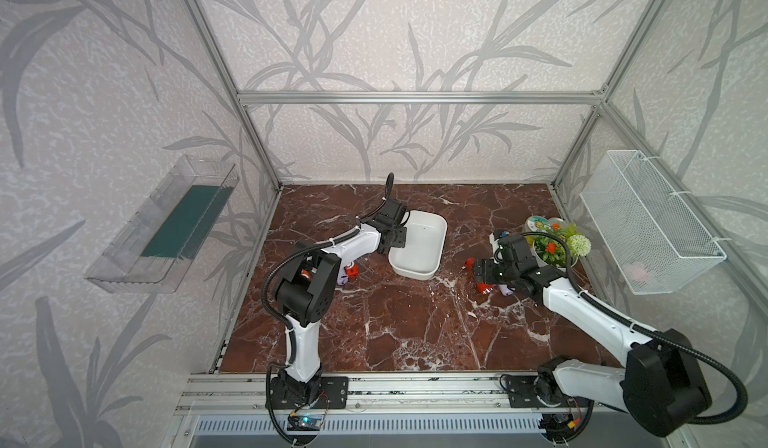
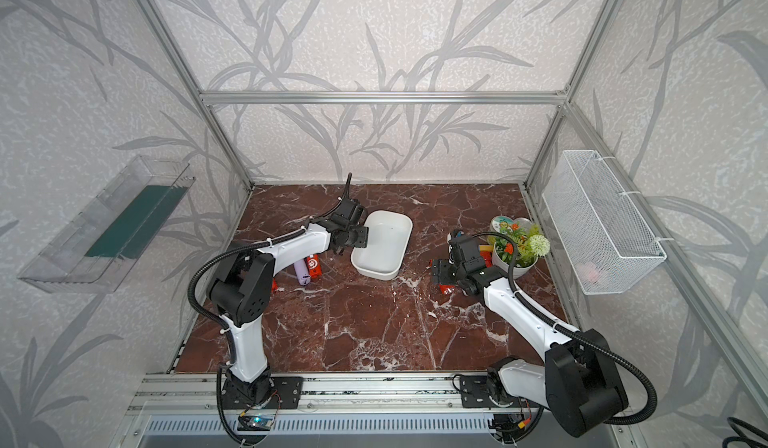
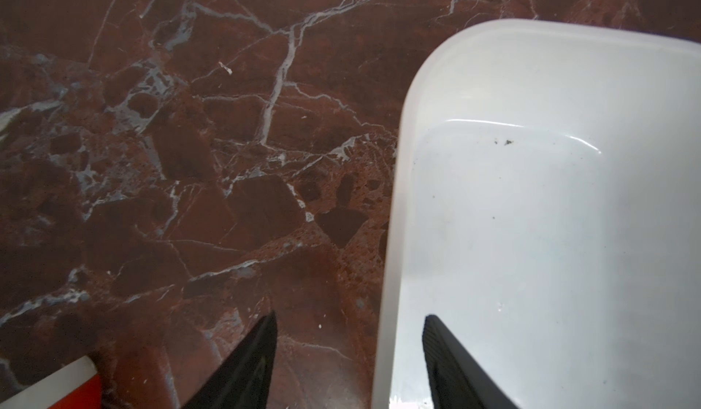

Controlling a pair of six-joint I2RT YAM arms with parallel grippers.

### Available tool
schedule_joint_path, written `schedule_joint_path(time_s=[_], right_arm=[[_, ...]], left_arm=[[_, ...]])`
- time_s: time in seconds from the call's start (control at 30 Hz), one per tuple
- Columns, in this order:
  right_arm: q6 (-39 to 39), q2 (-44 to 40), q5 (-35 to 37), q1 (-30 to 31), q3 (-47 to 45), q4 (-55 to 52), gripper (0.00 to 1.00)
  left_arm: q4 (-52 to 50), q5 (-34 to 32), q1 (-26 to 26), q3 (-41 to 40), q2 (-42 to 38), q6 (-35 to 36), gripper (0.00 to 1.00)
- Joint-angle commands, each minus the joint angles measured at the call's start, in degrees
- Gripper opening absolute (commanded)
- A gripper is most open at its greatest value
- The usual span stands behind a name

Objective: Put the flashlights into the storage boxes
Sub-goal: Move the storage box to the center of the board.

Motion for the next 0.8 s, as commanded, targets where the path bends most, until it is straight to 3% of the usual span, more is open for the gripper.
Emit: schedule_joint_path(time_s=[0.0,0.07,0.37,0.53,0.77], right_arm=[[-1.11,1.46,-0.73,0.08,2.02,0.82,0.87],[-1.18,2.46,-0.84,0.1,2.14,1.19,0.87],[-1.79,5.96,-1.53,0.08,3.38,1.14,0.86],[-2.05,6.21,-1.53,0.09,3.16,0.93,0.86],[-2.06,7.84,-1.94,0.28,3.31,0.25,0.86]], left_arm=[[-2.82,0.86,0.23,0.56,0.38,-0.57,0.43],[-1.95,1.25,0.17,-0.94,-0.36,-1.54,0.34],[-1.52,3.82,0.01,-2.71,-0.91,-2.59,0.32],[-2.32,4.11,-0.33,-4.06,-1.72,-3.53,0.17],[-2.75,3.55,-1.51,-7.31,-4.34,-6.35,0.09]])
